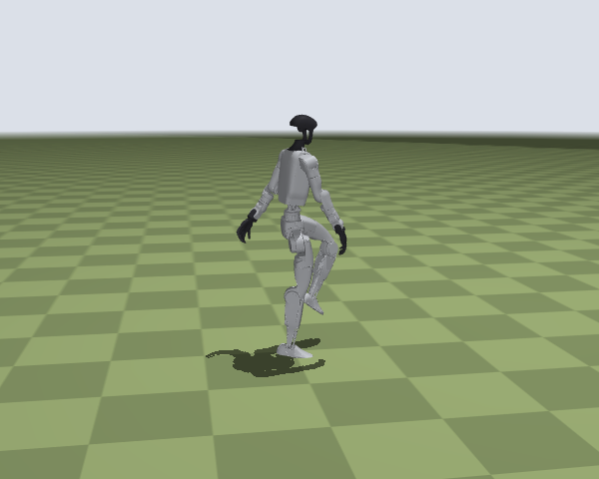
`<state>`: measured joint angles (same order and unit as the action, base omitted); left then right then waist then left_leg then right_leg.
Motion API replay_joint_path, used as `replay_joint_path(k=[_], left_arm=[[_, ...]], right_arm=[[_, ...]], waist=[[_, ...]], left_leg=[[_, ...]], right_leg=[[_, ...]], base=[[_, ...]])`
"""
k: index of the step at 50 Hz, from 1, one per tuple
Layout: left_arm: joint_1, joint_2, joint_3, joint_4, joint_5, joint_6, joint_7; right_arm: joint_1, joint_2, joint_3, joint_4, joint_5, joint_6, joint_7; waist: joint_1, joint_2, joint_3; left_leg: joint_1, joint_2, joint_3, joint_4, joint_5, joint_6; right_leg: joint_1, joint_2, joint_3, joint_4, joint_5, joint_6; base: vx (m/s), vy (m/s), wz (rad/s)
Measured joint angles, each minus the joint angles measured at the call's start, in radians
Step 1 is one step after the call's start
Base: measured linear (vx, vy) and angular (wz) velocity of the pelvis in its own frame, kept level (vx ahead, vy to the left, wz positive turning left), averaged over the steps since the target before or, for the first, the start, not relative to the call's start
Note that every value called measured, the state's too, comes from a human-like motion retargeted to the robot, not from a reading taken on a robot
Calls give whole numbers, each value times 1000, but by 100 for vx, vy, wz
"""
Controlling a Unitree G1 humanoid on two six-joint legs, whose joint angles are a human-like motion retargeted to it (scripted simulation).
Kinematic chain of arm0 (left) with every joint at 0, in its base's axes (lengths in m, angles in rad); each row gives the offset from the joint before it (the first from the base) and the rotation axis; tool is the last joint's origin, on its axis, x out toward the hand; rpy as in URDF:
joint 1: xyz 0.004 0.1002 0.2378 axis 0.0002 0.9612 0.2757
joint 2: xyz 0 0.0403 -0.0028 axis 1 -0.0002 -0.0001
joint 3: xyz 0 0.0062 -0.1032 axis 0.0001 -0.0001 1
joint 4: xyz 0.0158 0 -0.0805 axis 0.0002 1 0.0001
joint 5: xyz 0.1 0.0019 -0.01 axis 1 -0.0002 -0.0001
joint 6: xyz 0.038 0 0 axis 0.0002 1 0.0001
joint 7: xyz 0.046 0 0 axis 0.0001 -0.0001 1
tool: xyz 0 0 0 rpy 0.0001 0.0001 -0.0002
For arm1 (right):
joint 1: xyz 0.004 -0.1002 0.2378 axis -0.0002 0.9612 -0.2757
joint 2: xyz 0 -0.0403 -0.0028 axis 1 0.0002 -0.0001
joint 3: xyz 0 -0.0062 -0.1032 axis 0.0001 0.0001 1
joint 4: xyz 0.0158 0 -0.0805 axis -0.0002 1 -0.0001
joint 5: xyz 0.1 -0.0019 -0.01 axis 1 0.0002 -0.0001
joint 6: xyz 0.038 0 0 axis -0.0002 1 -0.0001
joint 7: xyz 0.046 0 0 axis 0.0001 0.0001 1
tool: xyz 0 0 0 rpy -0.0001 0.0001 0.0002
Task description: Upper body actions
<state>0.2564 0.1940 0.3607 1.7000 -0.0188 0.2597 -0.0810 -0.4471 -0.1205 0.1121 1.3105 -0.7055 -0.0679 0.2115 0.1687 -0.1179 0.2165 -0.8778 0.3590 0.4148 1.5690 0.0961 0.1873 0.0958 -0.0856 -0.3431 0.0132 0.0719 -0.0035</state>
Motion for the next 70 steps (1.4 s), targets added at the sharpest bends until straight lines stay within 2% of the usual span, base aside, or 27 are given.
replay_joint_path(k=[3,7,11,15,17,18,20,22,24,25,28,31,35,38,42,45,47,49,50,52,53,54,57,59,63,67,70], left_arm=[[81,-29,75,0,30,-45,-25],[105,-41,78,0,60,-88,-19],[89,-40,40,0,53,-78,3],[17,-52,-12,0,33,-127,17],[-30,-48,-63,0,0,-161,59],[-55,-42,-87,0,-21,-177,87],[-102,-40,-138,0,-66,-207,154],[-226,-50,-168,-5,-104,-209,184],[-368,-41,-167,-58,-89,-214,157],[-448,-37,-161,-107,-69,-228,138],[-662,19,-159,-277,10,-226,28],[-737,32,-164,-409,91,-246,76],[-753,49,-301,-562,113,-302,171],[-733,67,-343,-629,146,-336,184],[-627,34,-325,-588,164,-351,206],[-487,-26,-315,-469,122,-340,200],[-354,-52,-267,-356,103,-323,171],[-215,-63,-197,-236,99,-264,130],[-169,-59,-163,-189,103,-226,104],[-111,-24,-83,-70,122,-143,52],[-81,-18,-59,-21,120,-119,45],[-46,-15,-35,-3,116,-75,27],[43,-20,0,0,121,50,-53],[106,-35,36,0,189,41,-98],[235,-29,112,0,262,-34,-145],[210,-35,153,0,148,25,-101],[139,-33,148,0,67,-13,-83]], right_arm=[[-67,-9,34,-128,78,-48,-131],[-113,4,26,-152,226,-152,-200],[-23,60,-15,-178,264,-169,-104],[155,87,-7,-101,233,-158,-56],[276,81,-5,-13,167,-130,-109],[325,78,-10,35,133,-110,-144],[415,59,-30,150,75,-63,-217],[460,11,-96,274,18,42,-298],[477,-42,-146,348,80,125,-361],[491,-75,-168,390,153,151,-406],[576,-152,-246,390,359,206,-370],[686,-180,-283,390,482,273,-342],[826,-159,-374,390,560,217,-461],[844,-135,-369,390,557,202,-478],[775,-112,-300,390,520,239,-373],[684,-89,-215,390,478,240,-269],[601,-67,-138,390,468,239,-255],[494,-37,-38,390,464,225,-242],[427,-23,6,390,461,220,-223],[200,28,3,377,408,168,-162],[130,51,-15,339,385,148,-143],[50,78,-36,285,373,132,-119],[-174,139,-106,108,391,84,-71],[-300,145,-135,-7,445,17,-45],[-398,110,-77,-233,542,-91,-4],[-452,76,-27,-360,453,-197,-80],[-425,69,7,-397,378,-247,-162]], waist=[[16,-28,38],[81,-54,66],[29,-31,13],[-39,-42,-50],[-64,-41,-76],[-95,-20,-84],[-167,19,-103],[-226,96,-85],[-268,124,15],[-286,130,62],[-411,145,152],[-450,162,146],[-385,171,73],[-354,141,54],[-309,139,30],[-282,128,-3],[-276,91,-25],[-217,51,-84],[-178,31,-112],[-58,29,-67],[-50,26,-39],[-22,29,6],[105,51,167],[199,45,234],[330,-24,216],[319,-63,201],[261,-51,140]], left_leg=[[-188,-44,21,142,-49,16],[-158,-31,104,104,-50,-22],[-14,-58,61,-47,-27,-64],[357,-249,34,-528,55,-141],[627,-375,-19,-958,91,-174],[748,-428,-100,-1163,-23,-197],[966,-422,-22,-1409,-217,-156],[1026,-369,-20,-1554,-175,-119],[1037,-302,-22,-1566,-133,-144],[1038,-279,-15,-1572,-118,-151],[990,-271,-85,-1544,-122,-122],[943,-232,-113,-1509,-120,-121],[912,-231,-92,-1498,-124,-120],[944,-251,-62,-1512,-128,-126],[999,-260,-4,-1524,-143,-142],[1027,-294,14,-1493,-177,-150],[1013,-335,14,-1389,-183,-163],[919,-329,73,-1173,-33,-195],[836,-291,104,-1025,94,-217],[522,-100,85,-554,242,-89],[400,-178,-38,-472,246,-78],[305,-147,-74,-352,202,-65],[119,135,-13,-37,57,22],[-58,134,-8,74,-29,60],[-280,79,109,70,-106,66],[-248,66,173,42,-100,32],[-163,99,119,57,-65,-4]], right_leg=[[-10,-22,29,11,7,-20],[-18,-53,64,20,7,-27],[4,-21,21,6,-8,-17],[31,-43,-10,25,-44,18],[43,-33,-1,81,-82,29],[52,1,-20,115,-100,30],[51,51,-94,212,-53,25],[-78,27,-142,518,213,27],[-255,-4,-78,858,305,16],[-381,19,-2,1040,299,-3],[-604,-127,-81,1400,161,-41],[-763,-57,-52,1494,152,-4],[-820,-72,-54,1485,129,-29],[-713,-81,-48,1385,130,-46],[-405,8,-17,1023,219,-20],[-94,94,58,559,329,45],[110,95,8,265,37,79],[185,21,-165,98,-113,39],[156,-2,-136,64,-113,23],[74,-4,57,99,-84,29],[66,-14,92,102,-68,35],[70,-11,88,110,-63,21],[96,15,133,149,-67,-34],[92,-12,191,155,-52,-47],[12,-76,280,181,-43,-61],[-14,-94,272,181,-47,-61],[-4,-50,225,143,-44,-62]], base=[[-1,-4,-24],[0,-2,-45],[15,5,59],[27,14,37],[46,12,3],[48,11,52],[42,15,62],[4,21,-6],[-40,22,-19],[-66,27,18],[-43,27,97],[8,-4,39],[17,-11,-29],[8,-12,-46],[3,-4,-68],[10,-4,-22],[22,-2,-5],[2,-8,-100],[-40,-19,-180],[-60,-29,-163],[-53,-28,-89],[-47,-29,-89],[-38,-26,-156],[-17,-4,-146],[15,1,-65],[-2,-7,47],[2,-1,82]])
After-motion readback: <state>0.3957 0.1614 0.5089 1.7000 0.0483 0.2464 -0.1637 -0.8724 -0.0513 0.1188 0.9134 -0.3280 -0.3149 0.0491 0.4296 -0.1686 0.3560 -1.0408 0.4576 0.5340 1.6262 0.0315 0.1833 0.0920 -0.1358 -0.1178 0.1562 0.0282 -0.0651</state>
